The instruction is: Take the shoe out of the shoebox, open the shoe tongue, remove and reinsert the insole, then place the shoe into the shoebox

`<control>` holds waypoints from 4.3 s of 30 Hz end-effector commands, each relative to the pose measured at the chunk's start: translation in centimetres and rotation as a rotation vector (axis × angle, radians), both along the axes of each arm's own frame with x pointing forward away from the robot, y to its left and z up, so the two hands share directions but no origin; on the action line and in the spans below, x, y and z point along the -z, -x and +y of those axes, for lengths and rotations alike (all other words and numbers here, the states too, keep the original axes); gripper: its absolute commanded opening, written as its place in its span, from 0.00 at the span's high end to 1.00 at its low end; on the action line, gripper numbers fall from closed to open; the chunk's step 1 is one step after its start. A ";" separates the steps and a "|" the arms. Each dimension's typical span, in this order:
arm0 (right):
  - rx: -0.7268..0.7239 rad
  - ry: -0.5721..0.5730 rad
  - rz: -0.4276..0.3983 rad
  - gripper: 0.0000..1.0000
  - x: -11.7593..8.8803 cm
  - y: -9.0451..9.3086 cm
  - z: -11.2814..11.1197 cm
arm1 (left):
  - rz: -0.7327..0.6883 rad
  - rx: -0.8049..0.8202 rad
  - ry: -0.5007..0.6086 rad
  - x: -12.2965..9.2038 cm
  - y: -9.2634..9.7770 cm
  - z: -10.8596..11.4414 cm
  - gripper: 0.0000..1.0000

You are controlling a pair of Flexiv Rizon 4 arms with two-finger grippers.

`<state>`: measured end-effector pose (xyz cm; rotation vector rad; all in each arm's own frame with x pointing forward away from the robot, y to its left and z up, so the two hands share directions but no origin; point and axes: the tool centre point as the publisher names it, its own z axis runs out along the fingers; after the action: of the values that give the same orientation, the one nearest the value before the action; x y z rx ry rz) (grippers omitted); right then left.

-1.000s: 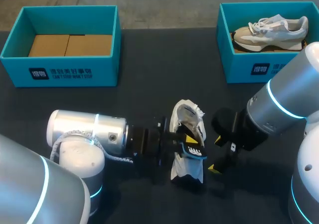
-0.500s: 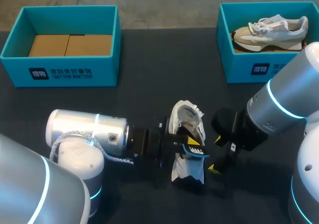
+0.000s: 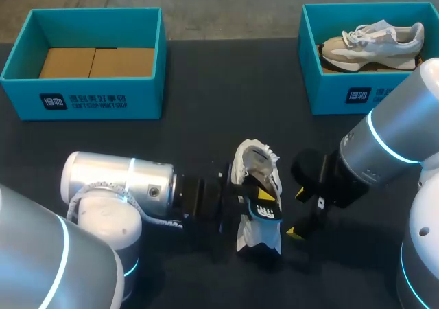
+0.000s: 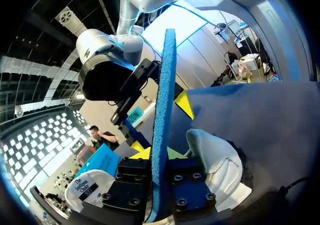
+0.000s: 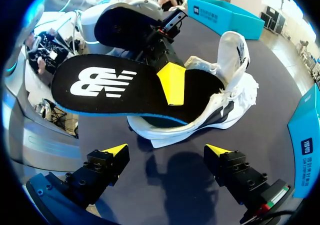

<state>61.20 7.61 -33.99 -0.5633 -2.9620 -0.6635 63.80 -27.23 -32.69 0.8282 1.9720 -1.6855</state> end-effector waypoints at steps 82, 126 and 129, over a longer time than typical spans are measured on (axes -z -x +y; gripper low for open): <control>0.002 0.000 -0.002 0.00 0.0 0.1 0.0 | -0.070 -0.062 -0.025 1.3 -1.3 0.4 0.65; 0.002 0.000 -0.002 0.00 0.0 0.1 0.0 | -0.225 -0.064 -0.050 2.4 -1.3 0.9 1.00; 0.002 0.000 -0.002 0.00 0.0 0.1 0.0 | -0.213 -0.052 -0.035 2.2 -0.9 1.0 0.77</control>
<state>61.19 7.61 -33.99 -0.5634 -2.9619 -0.6636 64.77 -26.42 -34.80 0.9145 1.8721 -1.4633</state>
